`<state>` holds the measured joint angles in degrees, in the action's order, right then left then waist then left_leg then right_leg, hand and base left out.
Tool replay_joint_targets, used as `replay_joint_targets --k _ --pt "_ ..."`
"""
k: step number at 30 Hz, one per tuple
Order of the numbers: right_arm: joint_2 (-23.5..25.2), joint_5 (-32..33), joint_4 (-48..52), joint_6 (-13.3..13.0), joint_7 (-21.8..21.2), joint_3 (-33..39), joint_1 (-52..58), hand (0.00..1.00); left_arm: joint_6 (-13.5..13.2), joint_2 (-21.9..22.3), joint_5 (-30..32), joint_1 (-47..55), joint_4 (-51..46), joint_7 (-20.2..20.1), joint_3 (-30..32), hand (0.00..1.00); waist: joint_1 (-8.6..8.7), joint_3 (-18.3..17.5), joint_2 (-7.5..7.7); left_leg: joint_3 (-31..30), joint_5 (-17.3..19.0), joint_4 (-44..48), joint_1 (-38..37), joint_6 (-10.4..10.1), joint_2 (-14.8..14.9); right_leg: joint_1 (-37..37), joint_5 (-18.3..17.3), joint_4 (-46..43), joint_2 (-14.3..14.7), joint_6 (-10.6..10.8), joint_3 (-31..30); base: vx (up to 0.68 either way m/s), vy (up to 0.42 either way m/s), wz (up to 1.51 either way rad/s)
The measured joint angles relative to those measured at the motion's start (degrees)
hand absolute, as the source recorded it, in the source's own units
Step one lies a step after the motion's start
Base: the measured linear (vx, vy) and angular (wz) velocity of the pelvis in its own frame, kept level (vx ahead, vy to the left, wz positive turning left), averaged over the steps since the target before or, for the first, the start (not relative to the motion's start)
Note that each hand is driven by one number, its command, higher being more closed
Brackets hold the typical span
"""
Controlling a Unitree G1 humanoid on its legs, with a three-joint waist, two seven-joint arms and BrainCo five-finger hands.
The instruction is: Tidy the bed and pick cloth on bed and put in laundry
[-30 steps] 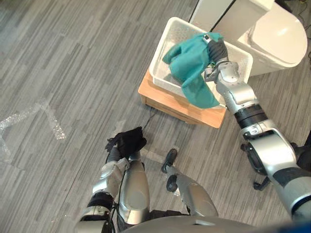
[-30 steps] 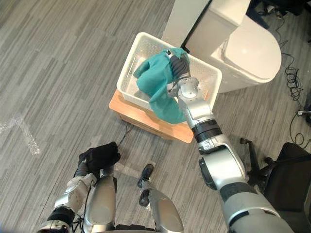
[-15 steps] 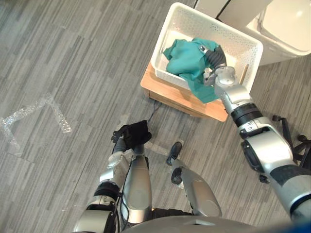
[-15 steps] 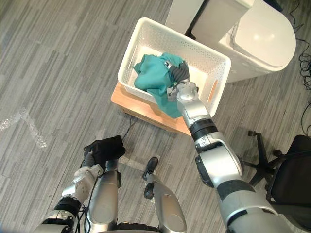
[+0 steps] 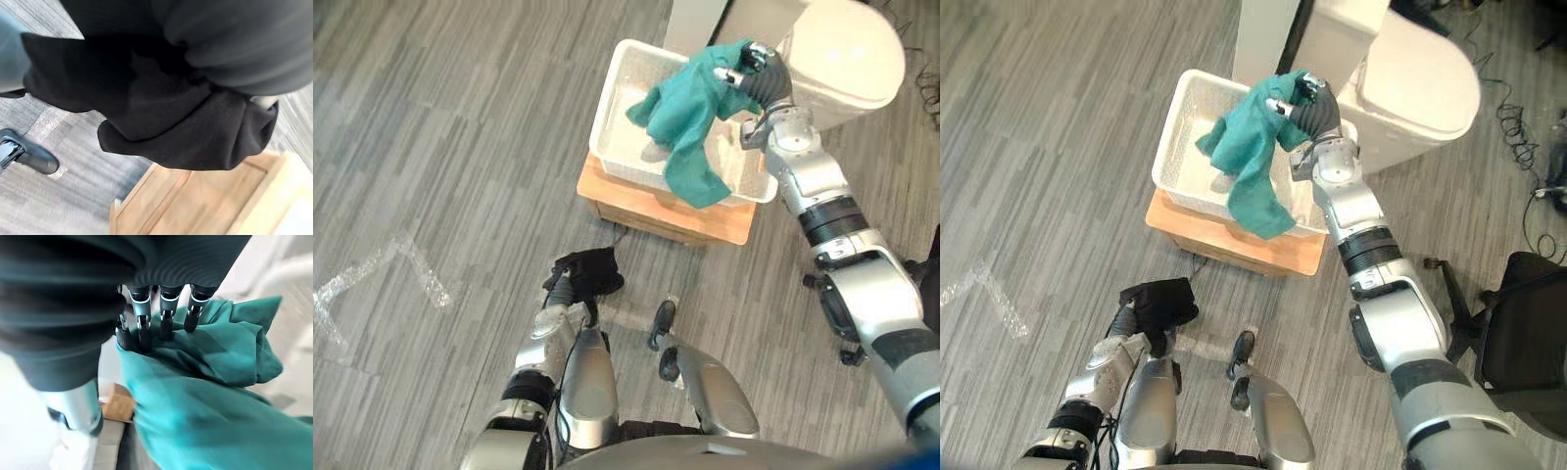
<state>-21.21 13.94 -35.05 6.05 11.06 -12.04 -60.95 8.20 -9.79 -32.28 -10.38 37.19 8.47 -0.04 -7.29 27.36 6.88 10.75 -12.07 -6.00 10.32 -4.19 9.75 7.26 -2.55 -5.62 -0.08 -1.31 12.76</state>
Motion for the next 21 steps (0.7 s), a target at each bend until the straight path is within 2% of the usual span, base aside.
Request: replay_joint_targets --k 3,5,7,10,13,14,19,21 --pt "0.0 -2.5 2.8 1.4 -1.1 0.3 5.2 0.00 3.1 0.2 -2.2 3.3 0.5 -1.5 -0.1 1.00 0.36 -3.3 0.63 1.5 0.6 0.0 -1.5 0.2 -0.1 -1.7 0.3 1.7 0.0 0.3 -1.1 0.06 0.009 -0.15" --pt "0.0 -3.0 2.8 2.7 -1.7 0.4 8.1 0.00 4.1 0.3 -2.2 5.3 2.0 -3.1 -0.9 1.00 0.79 -5.6 0.96 1.6 0.8 0.0 -2.6 0.3 -0.1 -3.2 0.3 2.5 -0.2 0.4 -1.2 0.12 0.010 -0.03" --pt "0.0 -3.0 2.9 4.0 -2.2 1.6 11.7 0.00 4.0 0.2 -2.1 9.0 4.1 -6.2 -2.1 1.00 0.97 -8.8 1.58 2.7 1.4 0.0 -4.7 0.1 -0.2 -5.3 0.4 3.9 -0.2 0.5 -2.4 0.15 0.009 -0.13" --pt "-0.2 -3.5 3.8 4.3 -4.2 5.1 17.1 0.00 2.2 0.5 -2.2 11.4 4.5 -8.5 -2.9 1.00 1.66 -11.5 1.56 3.6 2.0 0.0 -7.6 -0.4 -0.9 -8.3 0.1 4.8 -0.6 1.0 -2.8 0.10 0.018 -0.11" --pt "-0.2 -5.8 4.3 4.5 -5.9 5.5 21.7 0.00 0.2 0.7 -2.2 13.3 4.8 -8.6 -4.0 1.00 2.46 -14.3 1.45 4.5 2.5 -0.1 -8.6 -0.6 -0.9 -8.9 -0.4 4.8 -0.7 1.8 -3.7 0.04 0.009 -0.14" --pt "-0.2 -7.5 4.6 5.0 -6.7 5.8 24.2 0.00 -0.8 0.9 -2.1 14.0 4.8 -8.5 -4.5 1.00 3.26 -15.0 1.16 4.6 2.6 -0.1 -9.2 -0.6 -1.0 -9.3 -0.6 4.8 -0.7 2.1 -3.9 0.02 0.009 -0.09" --pt "-0.2 -10.6 7.8 7.0 -6.1 10.4 35.7 0.00 -6.4 1.5 -1.8 15.7 5.2 -6.1 -4.3 1.00 4.19 -16.4 0.77 5.6 3.5 0.0 -9.5 -0.1 -1.6 -9.3 -1.0 4.9 -1.3 2.8 -5.1 0.00 0.020 -0.06" --pt "-0.2 -10.7 8.5 7.0 -5.3 12.2 40.1 0.00 -7.7 1.5 -1.2 16.9 5.2 -4.8 -4.2 1.00 4.77 -17.3 0.34 6.4 4.1 0.0 -9.6 0.3 -2.2 -9.0 -1.0 4.9 -2.0 3.3 -5.9 0.06 0.077 -0.17"
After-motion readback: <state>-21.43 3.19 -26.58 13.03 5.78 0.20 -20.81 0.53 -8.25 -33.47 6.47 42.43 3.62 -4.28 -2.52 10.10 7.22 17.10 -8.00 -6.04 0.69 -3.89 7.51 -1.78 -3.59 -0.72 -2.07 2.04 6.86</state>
